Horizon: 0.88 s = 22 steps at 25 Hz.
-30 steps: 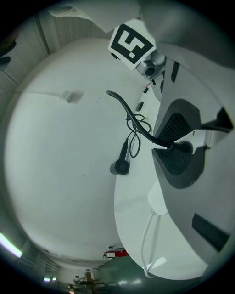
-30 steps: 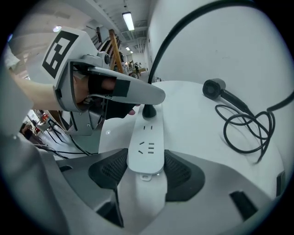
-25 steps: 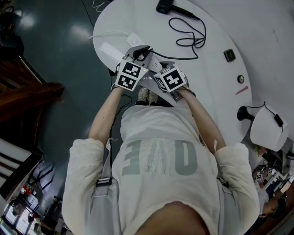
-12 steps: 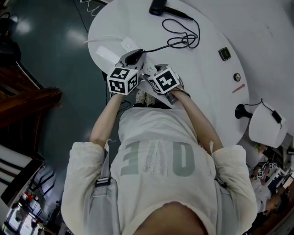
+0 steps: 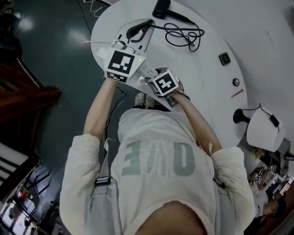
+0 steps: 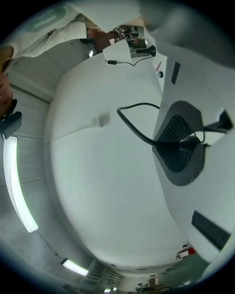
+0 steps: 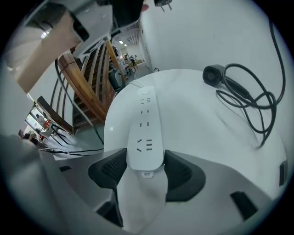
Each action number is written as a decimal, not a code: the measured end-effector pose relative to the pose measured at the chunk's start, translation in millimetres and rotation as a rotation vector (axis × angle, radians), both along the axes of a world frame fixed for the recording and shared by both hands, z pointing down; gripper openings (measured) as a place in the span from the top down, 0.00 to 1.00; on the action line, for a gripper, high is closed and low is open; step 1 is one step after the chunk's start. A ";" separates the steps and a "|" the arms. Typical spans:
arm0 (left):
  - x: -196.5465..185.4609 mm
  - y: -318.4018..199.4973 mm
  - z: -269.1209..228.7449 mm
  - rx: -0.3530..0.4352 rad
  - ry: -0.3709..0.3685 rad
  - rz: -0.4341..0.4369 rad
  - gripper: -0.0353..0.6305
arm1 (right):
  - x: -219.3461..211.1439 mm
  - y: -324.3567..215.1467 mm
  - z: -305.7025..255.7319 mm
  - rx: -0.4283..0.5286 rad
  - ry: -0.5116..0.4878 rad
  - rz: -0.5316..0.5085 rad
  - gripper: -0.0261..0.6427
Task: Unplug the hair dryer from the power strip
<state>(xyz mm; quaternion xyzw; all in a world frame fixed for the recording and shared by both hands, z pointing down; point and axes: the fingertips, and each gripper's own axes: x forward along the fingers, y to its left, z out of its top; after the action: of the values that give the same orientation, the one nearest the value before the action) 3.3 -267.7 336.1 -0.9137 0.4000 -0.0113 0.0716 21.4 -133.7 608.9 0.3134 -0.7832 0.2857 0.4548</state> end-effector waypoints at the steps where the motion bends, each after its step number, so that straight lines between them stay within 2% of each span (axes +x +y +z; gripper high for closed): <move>1: -0.5 -2.5 -9.5 0.014 0.000 0.002 0.92 | -0.1 1.8 0.6 -0.005 -0.001 0.001 0.57; 4: -2.7 -0.2 -17.6 0.017 0.011 0.000 0.92 | -3.1 0.0 0.0 -0.021 0.008 -0.012 0.57; 14: -0.1 3.1 9.2 -0.069 0.013 -0.018 0.92 | -3.7 -1.5 -0.3 -0.034 0.016 -0.025 0.57; 17: 3.5 -7.4 24.6 -0.151 -0.001 -0.022 0.92 | -4.2 -1.1 -0.6 -0.037 0.015 -0.025 0.57; 22: 5.8 -32.0 70.6 -0.371 0.034 -0.059 0.92 | -5.6 -1.0 -2.7 -0.035 0.012 -0.030 0.57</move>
<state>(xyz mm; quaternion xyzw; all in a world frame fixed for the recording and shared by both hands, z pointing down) 9.1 -299.7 406.7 -0.8991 0.4188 -0.0716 -0.1051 15.7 -134.7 606.2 0.2953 -0.7801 0.2905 0.4690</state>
